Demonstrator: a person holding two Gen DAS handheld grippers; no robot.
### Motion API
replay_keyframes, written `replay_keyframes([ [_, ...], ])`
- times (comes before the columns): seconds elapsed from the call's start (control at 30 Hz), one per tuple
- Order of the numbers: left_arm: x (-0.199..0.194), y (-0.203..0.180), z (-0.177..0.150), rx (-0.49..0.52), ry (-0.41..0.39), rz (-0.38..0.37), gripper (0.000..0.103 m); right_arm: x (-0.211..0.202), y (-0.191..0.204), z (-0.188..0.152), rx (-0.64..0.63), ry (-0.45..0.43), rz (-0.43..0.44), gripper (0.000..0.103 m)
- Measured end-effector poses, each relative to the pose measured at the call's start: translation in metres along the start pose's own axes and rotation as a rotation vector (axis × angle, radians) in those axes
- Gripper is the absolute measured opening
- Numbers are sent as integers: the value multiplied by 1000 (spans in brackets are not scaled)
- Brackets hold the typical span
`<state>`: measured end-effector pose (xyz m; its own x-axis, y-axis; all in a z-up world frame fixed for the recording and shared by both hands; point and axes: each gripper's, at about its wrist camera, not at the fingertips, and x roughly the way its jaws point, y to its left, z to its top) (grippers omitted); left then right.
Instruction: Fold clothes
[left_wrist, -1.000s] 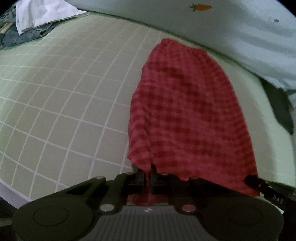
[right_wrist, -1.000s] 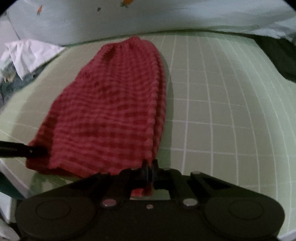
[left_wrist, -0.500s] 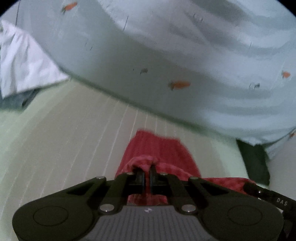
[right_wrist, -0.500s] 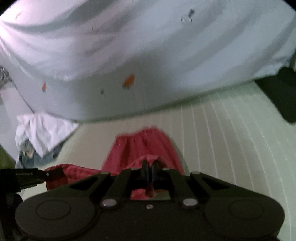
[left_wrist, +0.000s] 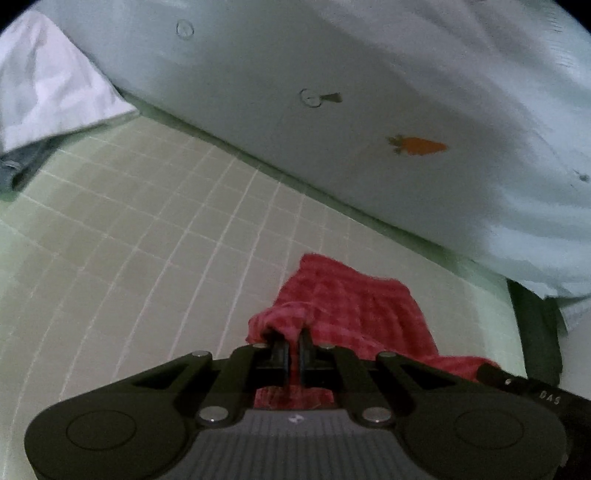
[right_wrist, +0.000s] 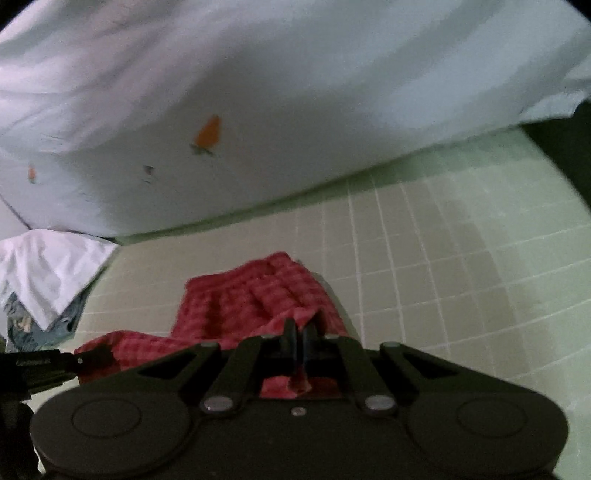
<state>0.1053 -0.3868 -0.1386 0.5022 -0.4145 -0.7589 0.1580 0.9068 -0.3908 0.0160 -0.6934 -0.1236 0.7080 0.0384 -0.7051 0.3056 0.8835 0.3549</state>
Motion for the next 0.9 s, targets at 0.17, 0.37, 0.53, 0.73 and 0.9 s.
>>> replay_keyframes([
  [0.17, 23, -5, 48, -18, -83, 16, 31, 49, -8, 52, 72, 33, -35, 11],
  [0.37, 22, 9, 52, 8, -121, 49, 72, 46, -13, 76, 20, -89, -92, 51],
  [0.53, 31, 24, 19, 29, 15, 50, 77, 48, -18, 36, -20, -13, -115, 65],
  [0.73, 54, 13, -5, 83, 126, 28, 77, 76, -6, 1, -80, 122, -98, 74],
  [0.9, 77, -6, 2, 154, 140, 20, 77, 98, 14, 0, -162, 147, -80, 81],
])
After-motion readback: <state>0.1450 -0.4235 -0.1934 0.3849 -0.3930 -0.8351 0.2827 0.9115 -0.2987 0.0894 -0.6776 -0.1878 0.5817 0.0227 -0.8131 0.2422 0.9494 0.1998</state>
